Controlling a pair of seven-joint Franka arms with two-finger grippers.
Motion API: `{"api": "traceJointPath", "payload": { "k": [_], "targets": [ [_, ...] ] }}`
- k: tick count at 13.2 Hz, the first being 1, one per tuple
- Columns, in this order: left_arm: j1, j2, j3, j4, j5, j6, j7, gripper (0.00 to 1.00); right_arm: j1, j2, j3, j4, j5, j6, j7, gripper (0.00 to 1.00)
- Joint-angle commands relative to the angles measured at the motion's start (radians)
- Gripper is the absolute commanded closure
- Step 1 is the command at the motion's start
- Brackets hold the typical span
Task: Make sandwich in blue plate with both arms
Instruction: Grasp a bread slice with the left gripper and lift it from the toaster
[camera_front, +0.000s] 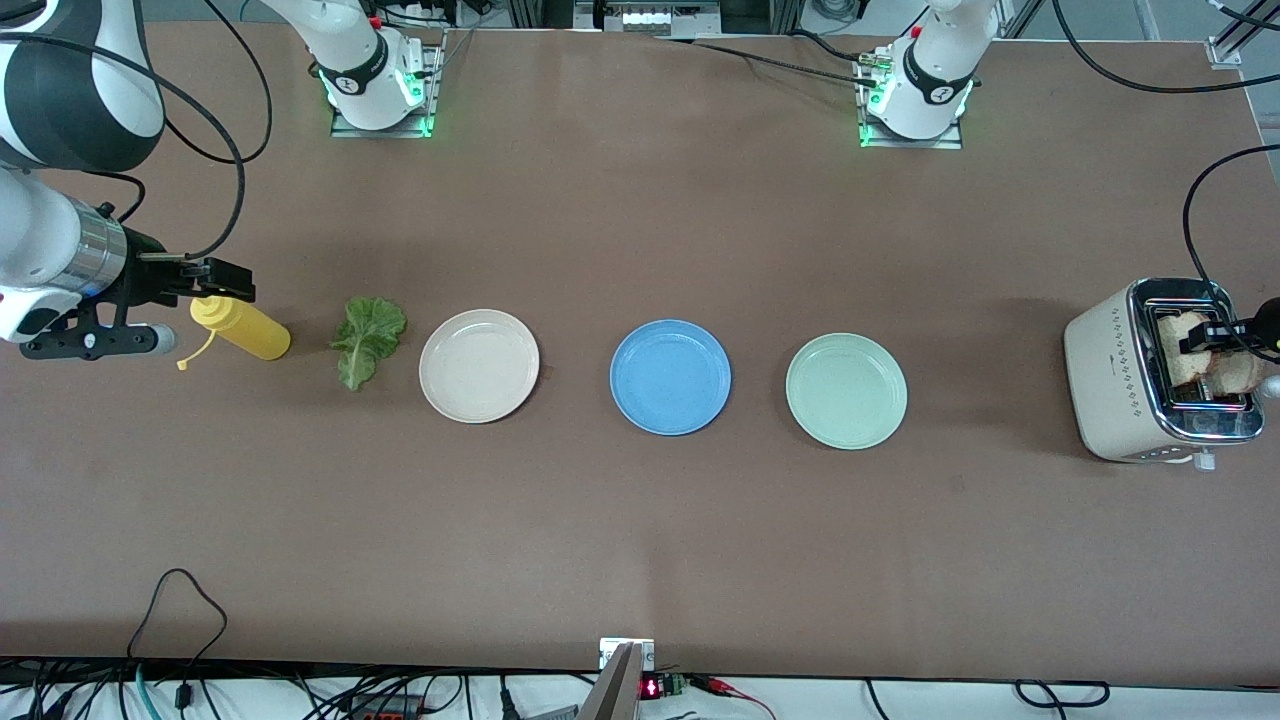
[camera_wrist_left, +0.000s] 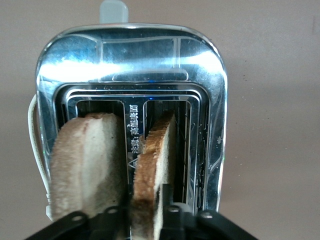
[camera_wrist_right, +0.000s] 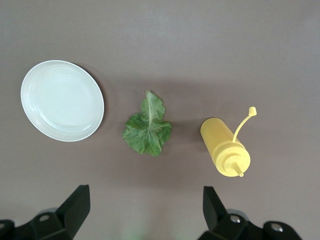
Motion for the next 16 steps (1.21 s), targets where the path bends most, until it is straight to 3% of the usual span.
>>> {"api": "traceJointPath", "payload": {
  "k": [1, 5, 10, 13, 16],
  "targets": [
    [0.014, 0.004, -0.016, 0.006, 0.005, -0.004, 0.023, 0.99, -0.003, 0.008, 0.004, 0.017, -0.001, -0.015, -0.001, 0.0],
    [0.013, -0.034, -0.025, 0.013, 0.005, -0.021, 0.024, 0.99, -0.004, 0.008, 0.004, 0.017, -0.001, -0.015, -0.001, 0.0],
    [0.01, -0.104, -0.06, 0.076, -0.024, -0.2, 0.013, 0.99, -0.007, 0.01, 0.003, 0.017, -0.001, -0.015, -0.006, 0.0],
    [0.008, -0.122, -0.204, 0.206, -0.024, -0.409, -0.04, 0.99, -0.006, 0.01, 0.003, 0.017, -0.001, -0.015, -0.003, 0.0],
    [0.005, -0.122, -0.463, 0.23, -0.021, -0.451, -0.253, 0.99, -0.007, 0.021, 0.003, 0.012, 0.001, -0.017, 0.011, 0.0]
  ]
}}
